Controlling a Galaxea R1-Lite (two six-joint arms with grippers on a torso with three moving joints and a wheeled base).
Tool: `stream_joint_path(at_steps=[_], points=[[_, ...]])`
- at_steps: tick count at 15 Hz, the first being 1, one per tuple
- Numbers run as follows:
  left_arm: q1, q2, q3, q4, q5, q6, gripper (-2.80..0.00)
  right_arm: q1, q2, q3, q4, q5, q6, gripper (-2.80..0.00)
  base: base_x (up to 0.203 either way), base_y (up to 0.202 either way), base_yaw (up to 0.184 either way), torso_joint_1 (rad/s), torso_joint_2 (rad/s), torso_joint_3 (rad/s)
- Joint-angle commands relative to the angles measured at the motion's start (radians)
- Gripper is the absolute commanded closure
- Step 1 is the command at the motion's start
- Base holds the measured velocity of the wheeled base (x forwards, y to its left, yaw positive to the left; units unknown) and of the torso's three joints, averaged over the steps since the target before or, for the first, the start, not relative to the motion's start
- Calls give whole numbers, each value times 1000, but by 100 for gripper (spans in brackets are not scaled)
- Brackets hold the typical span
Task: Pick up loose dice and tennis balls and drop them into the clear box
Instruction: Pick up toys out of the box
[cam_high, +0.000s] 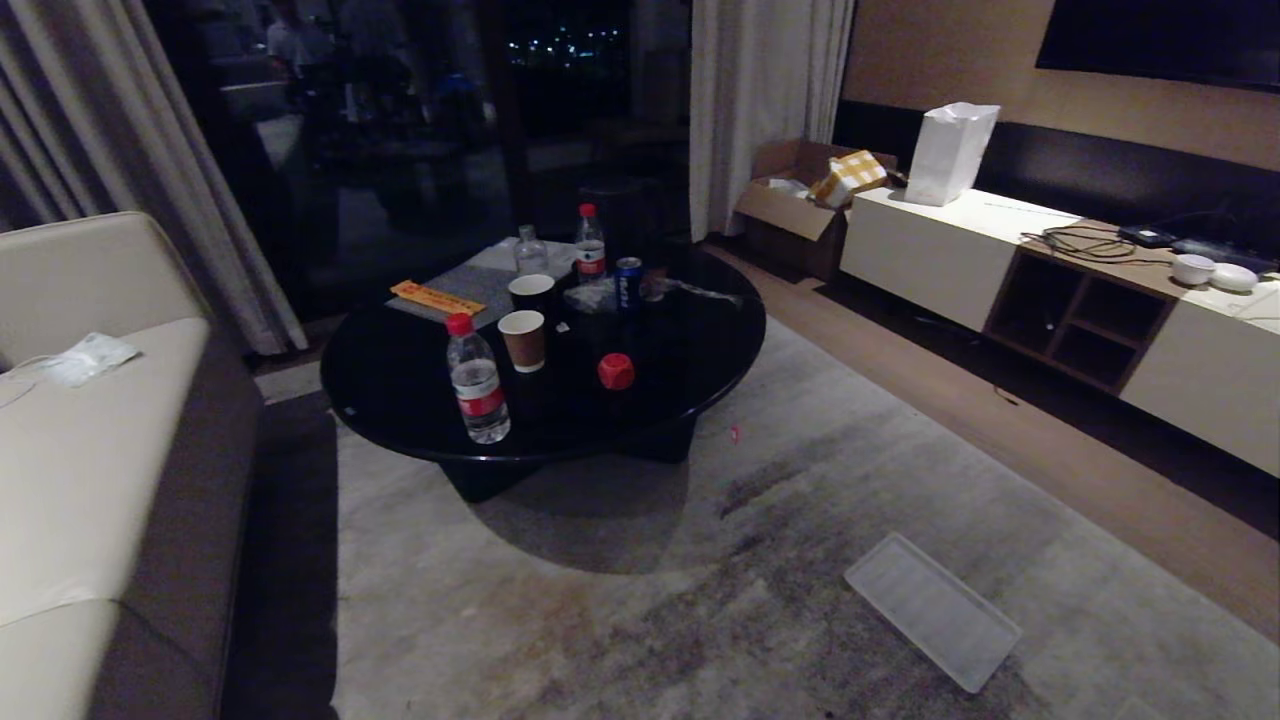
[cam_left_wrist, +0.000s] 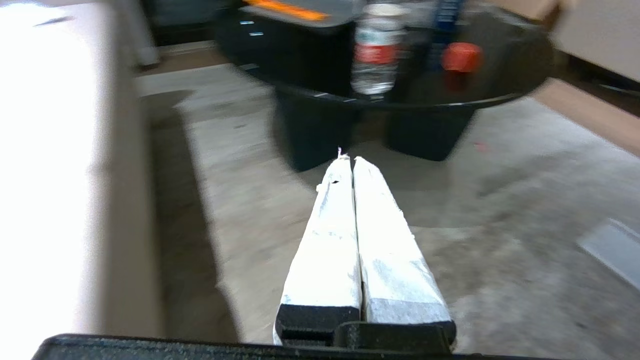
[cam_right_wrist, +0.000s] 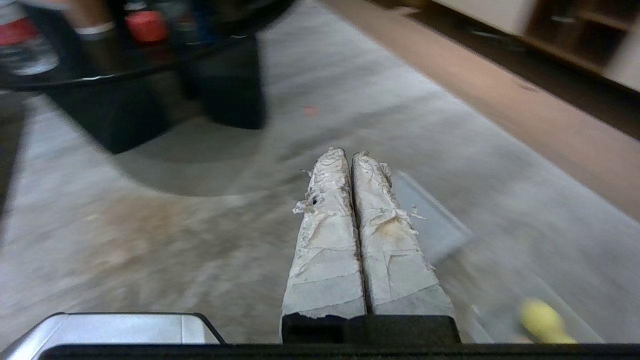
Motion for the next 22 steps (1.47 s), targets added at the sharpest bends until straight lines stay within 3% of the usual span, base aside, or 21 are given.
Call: stream_joint_path(at_steps=[1,8,15,22], points=[[0,2,2,0,0,0,0,0,1,0,0,1,0,0,-2,-8,160,0,2,0],[0,2,2,0,2,-2,0,0,2,1,-1,1,0,0,-1,-8,156,3,2,3],[0,2,2,-2,3,-5,0,0,1,0,-1,1,-1,0,0,0,11,0,0,1],[0,2,2,-2,3,-5,0,0,1,0,-1,1,-2,0,173,0,-1,2,3,4]])
